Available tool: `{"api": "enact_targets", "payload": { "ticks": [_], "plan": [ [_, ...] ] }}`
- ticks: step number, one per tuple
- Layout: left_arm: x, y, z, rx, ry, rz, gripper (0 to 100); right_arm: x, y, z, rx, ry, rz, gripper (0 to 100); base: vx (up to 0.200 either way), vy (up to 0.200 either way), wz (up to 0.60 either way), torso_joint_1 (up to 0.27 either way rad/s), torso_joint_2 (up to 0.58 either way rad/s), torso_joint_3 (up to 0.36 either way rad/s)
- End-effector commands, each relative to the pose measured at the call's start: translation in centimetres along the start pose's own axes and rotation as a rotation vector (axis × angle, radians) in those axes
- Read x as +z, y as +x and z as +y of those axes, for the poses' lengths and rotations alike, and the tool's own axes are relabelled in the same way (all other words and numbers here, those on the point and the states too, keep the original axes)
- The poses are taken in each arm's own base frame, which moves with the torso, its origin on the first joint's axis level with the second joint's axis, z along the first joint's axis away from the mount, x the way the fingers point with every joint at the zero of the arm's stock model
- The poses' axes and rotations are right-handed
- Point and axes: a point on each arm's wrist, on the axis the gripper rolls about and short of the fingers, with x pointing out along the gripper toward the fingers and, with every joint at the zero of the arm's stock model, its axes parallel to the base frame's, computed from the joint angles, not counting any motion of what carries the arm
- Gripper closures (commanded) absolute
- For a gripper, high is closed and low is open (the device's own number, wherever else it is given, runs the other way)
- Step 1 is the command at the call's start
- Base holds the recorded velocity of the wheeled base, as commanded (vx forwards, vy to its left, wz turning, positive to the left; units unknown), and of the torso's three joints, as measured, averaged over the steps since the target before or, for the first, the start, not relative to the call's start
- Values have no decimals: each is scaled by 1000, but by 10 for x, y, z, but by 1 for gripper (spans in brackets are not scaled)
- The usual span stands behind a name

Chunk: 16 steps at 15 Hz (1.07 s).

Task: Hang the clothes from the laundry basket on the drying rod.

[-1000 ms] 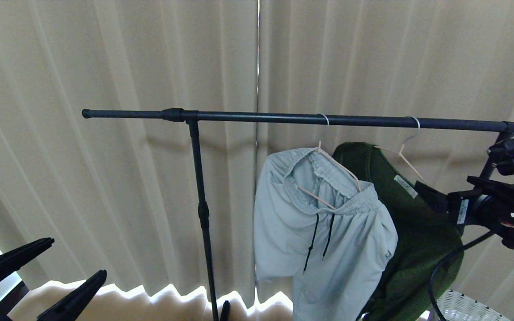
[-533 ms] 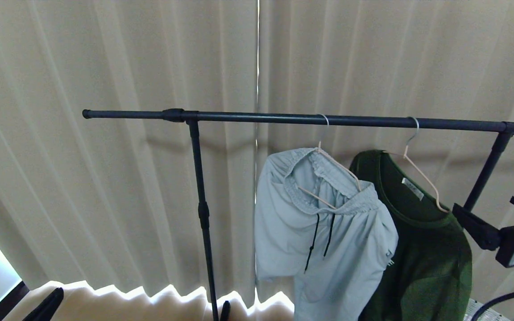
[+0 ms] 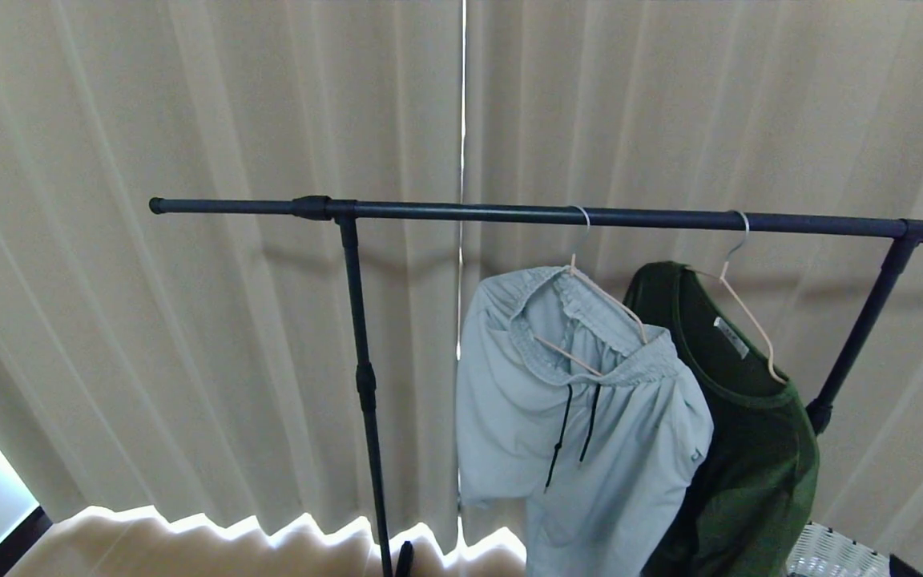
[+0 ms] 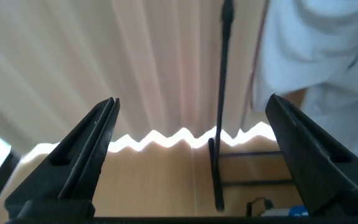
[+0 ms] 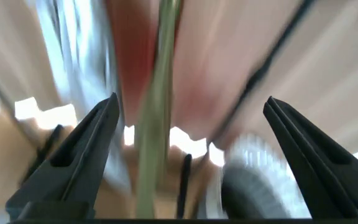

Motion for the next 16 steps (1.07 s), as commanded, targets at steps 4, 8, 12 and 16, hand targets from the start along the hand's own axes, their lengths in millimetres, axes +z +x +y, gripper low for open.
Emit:
{"api": "enact_targets", "payload": {
  "ticks": [4, 8, 12, 16],
  "plan": [
    [-13, -9, -2, -102, 6, -116, 0, -58, -47, 0, -134, 52, -53, 0, 0, 0, 0, 0, 0, 0],
    [-17, -16, -3, -33, -10, -197, 0, -70, -59, 2, -175, 17, -231, 0, 0, 0, 0, 0, 0, 0],
    [-17, -16, -3, -41, -86, -197, 0, -71, -59, 3, -133, 19, -236, 0, 0, 0, 0, 0, 0, 0],
    [-17, -16, -3, -39, -90, -197, 0, -71, -53, 5, -37, 119, -279, 0, 0, 0, 0, 0, 0, 0]
  ]
}}
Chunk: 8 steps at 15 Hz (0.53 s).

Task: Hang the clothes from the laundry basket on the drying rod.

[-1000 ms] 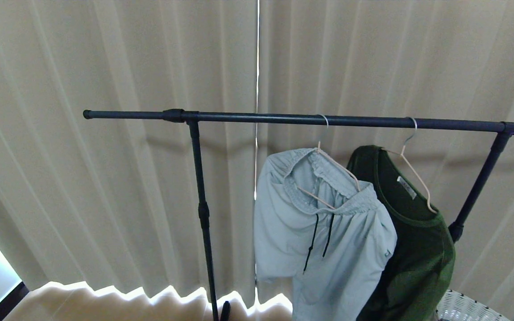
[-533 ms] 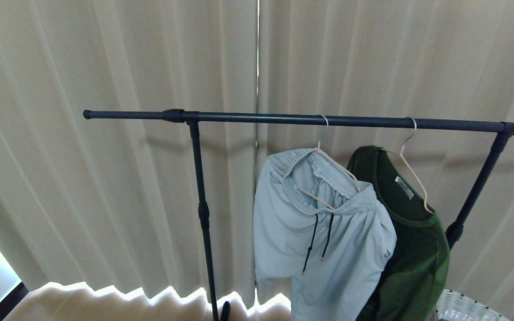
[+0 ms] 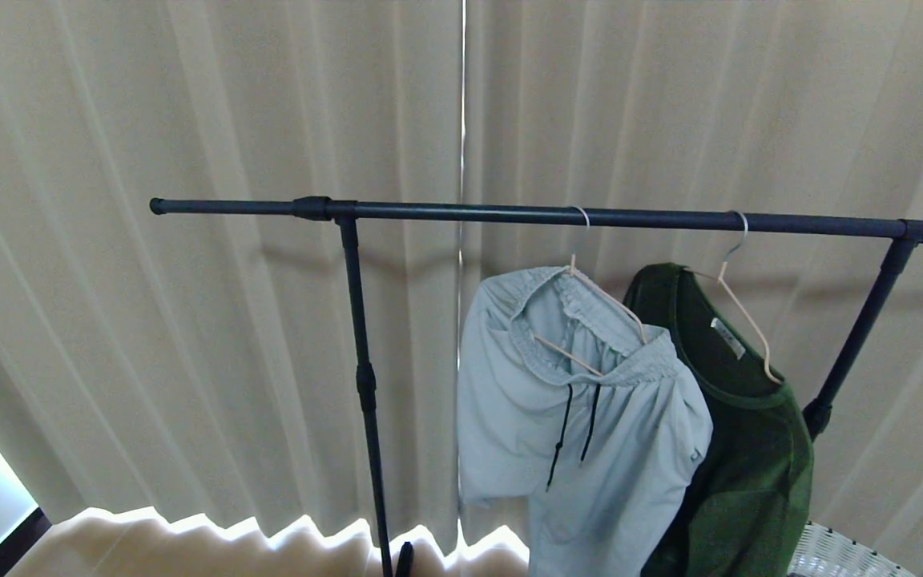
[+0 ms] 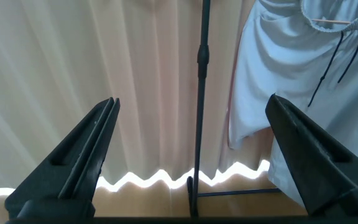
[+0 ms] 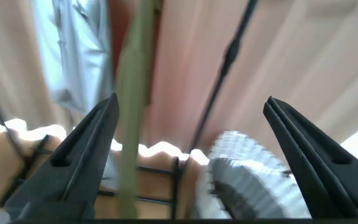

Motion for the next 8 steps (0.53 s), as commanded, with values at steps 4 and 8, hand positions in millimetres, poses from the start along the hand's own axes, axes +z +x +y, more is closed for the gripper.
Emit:
{"api": "enact_targets", "payload": {
  "ticks": [4, 8],
  "plan": [
    [0, 0, 0, 0, 1, -3, 0, -11, 19, 3, 82, 23, -134, 0, 0, 0, 0, 0, 0, 0],
    [0, 0, 0, 0, 1, -3, 0, -11, 18, 5, 141, 15, -135, 0, 0, 0, 0, 0, 0, 0]
  ]
}}
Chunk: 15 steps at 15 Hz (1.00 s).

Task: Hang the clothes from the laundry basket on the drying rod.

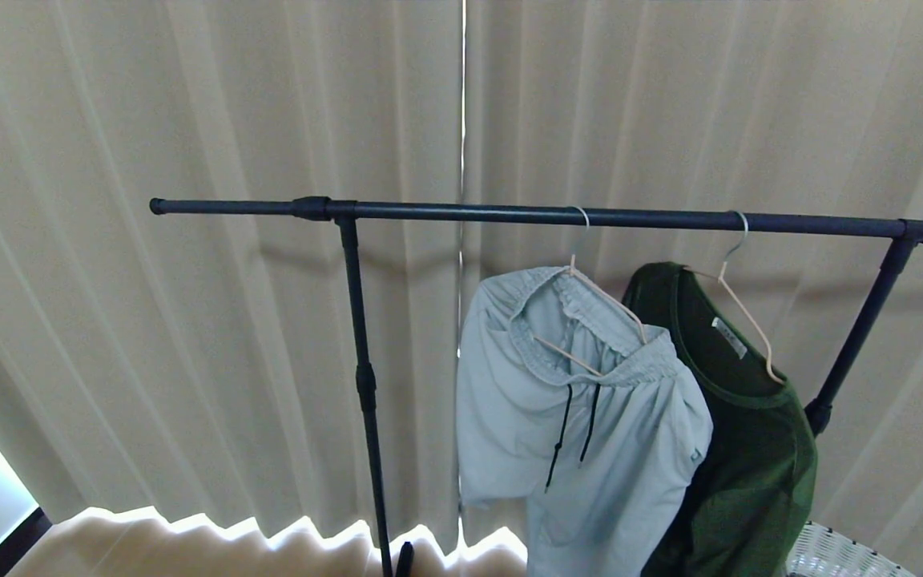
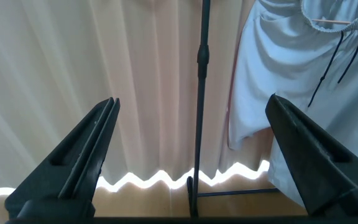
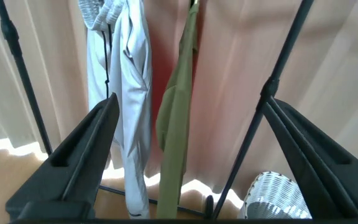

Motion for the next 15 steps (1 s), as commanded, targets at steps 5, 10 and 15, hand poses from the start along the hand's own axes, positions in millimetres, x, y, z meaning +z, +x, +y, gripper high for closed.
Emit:
{"api": "enact_targets", "payload": {
  "ticks": [5, 10, 15],
  "plan": [
    [0, 0, 0, 0, 0, -1, 0, -1, 0, -1, -22, 44, 0, 0, 0, 0, 0, 0, 0, 0],
    [0, 0, 0, 0, 0, -1, 0, -1, 0, -1, -25, 44, 0, 0, 0, 0, 0, 0, 0, 0],
    [0, 0, 0, 0, 0, -1, 0, -1, 1, -2, -74, 45, 0, 0, 0, 0, 0, 0, 0, 0]
  ]
}}
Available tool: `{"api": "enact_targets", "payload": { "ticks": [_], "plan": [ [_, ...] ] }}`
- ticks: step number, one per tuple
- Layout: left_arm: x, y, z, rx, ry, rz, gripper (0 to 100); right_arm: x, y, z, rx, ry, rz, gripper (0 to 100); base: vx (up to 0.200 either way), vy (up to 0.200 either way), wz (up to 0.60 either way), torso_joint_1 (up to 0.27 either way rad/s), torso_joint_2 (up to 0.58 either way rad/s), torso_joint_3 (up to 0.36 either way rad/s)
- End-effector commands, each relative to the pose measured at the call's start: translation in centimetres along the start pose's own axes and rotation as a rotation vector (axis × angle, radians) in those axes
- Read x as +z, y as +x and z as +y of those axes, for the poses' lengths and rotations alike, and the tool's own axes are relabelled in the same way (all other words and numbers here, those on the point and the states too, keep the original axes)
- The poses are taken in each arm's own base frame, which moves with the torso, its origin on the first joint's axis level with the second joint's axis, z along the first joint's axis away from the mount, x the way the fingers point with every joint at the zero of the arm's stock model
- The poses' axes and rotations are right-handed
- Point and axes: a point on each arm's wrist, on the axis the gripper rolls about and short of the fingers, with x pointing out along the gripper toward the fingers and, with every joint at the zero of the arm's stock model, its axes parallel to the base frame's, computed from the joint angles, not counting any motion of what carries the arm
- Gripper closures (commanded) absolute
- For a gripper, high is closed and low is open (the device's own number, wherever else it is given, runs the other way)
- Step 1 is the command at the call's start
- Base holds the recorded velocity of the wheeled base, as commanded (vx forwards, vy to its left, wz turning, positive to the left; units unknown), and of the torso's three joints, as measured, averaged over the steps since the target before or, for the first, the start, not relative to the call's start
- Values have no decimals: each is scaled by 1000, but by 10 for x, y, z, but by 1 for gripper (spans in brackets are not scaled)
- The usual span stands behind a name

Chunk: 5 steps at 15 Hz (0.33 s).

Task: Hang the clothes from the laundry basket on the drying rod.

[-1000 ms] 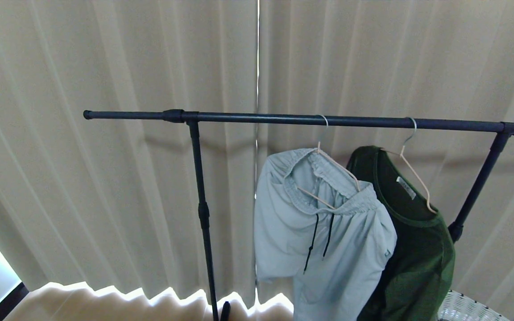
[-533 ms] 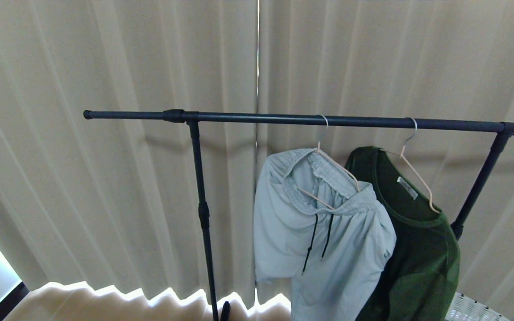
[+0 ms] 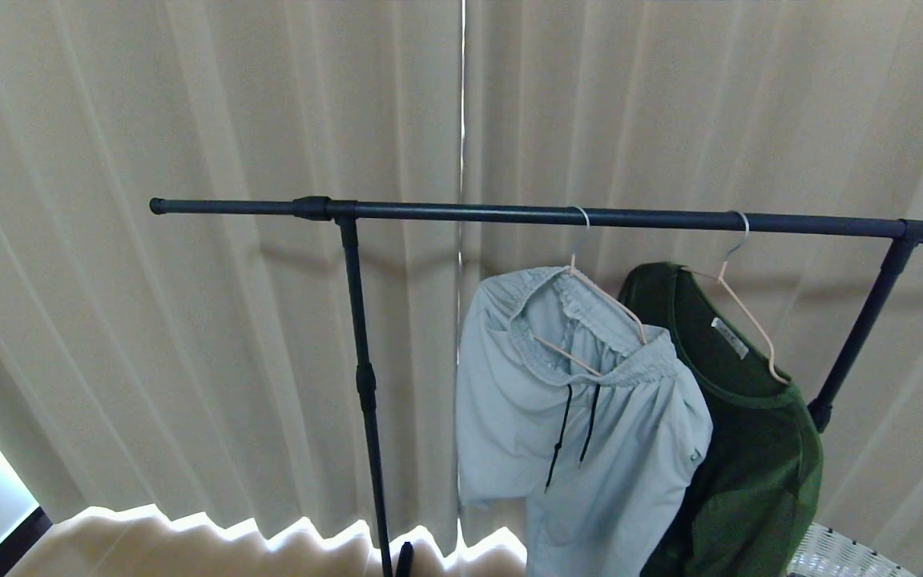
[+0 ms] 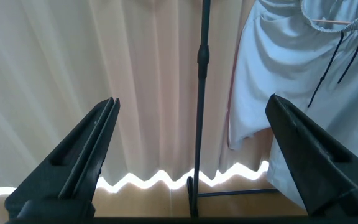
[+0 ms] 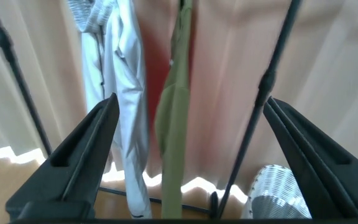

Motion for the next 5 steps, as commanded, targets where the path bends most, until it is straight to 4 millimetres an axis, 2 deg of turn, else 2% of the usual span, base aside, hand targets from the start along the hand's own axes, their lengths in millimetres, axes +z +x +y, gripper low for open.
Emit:
{"api": "enact_targets", "payload": {
  "ticks": [1, 5],
  "plan": [
    [0, 0, 0, 0, 0, 0, 0, -1, 0, 0, -10, 2, 0, 0, 0, 0, 0, 0, 0, 0],
    [0, 0, 0, 0, 0, 0, 0, 0, 0, 0, -10, 0, 0, 0, 0, 0, 0, 0, 0, 0]
  ]
}}
